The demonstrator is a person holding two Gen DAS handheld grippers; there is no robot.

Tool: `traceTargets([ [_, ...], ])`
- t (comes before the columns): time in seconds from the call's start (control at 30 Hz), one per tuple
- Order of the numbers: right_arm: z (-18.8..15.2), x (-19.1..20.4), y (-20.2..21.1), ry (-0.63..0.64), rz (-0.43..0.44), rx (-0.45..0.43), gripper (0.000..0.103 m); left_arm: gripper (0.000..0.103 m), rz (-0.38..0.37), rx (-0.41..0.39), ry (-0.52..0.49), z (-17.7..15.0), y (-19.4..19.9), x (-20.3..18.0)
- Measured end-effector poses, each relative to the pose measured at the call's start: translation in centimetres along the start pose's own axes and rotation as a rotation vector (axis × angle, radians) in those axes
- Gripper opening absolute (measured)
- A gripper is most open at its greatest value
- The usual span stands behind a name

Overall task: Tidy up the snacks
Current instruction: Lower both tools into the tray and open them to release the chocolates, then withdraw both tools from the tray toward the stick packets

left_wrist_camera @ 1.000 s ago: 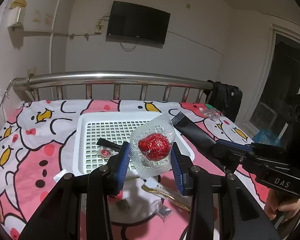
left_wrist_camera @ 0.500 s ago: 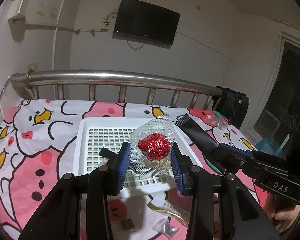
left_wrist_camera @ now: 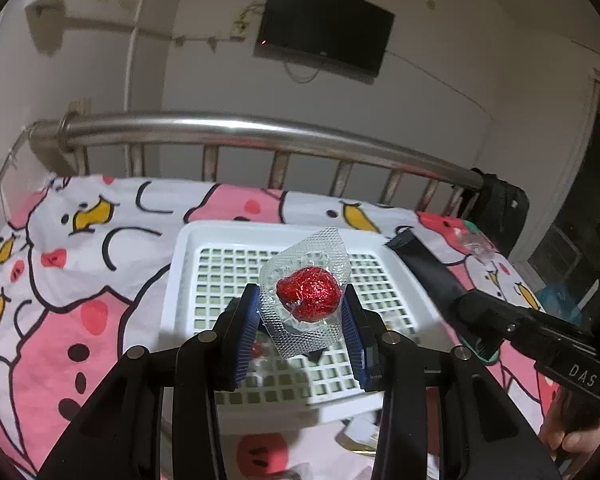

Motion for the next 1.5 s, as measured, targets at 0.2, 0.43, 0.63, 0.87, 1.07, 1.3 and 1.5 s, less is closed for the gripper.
traceTargets([
  [0.2,-0.5,-2.3,-2.3,-0.041,-0.041,0.029,0.008,0.037,0.020,0.058,0.015,-1.0,-2.9,1.3],
  [0.43,-1.7,-5.0,-3.9,-0.057,-0.114,0.072,0.008,0.037,0.037,0.116,-0.012,-2.9,-5.1,1.2],
  [0.63,-2.9,-6.4,-5.2,-0.076,-0.144,0.115,0.008,0.037,0.060,0.154,-0.045,-4.3,-6.6,1.0],
  [0.87,-3.9,-7.3,-6.3,-0.078,-0.175,0.147,0.008,0.037,0.099,0.175,-0.087,-5.3,-7.7,1.0],
  [1.07,-4.3,-7.2,-6.8,-0.062,-0.192,0.158,0.012,0.045,0.129,0.164,-0.101,-5.4,-8.0,1.1],
  [1.3,-3.1,-7.4,-5.3,-0.109,-0.202,0.089,0.078,0.080,0.097,0.142,-0.058,-4.7,-7.5,1.3],
  [1.5,-0.2,-5.8,-1.6,-0.102,-0.175,-0.028,0.087,0.096,0.062,0.053,-0.013,-1.9,-4.0,1.3],
])
Point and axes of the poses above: each gripper's, at about its wrist camera, not at the fingertips, and y roughly against the way its jaws point, x to its left, z to its top, the point moved 9 cm from there along -y, roughly the way its jaws point, and after that the axes turned 5 degrees about z, right-handed, at the moved point
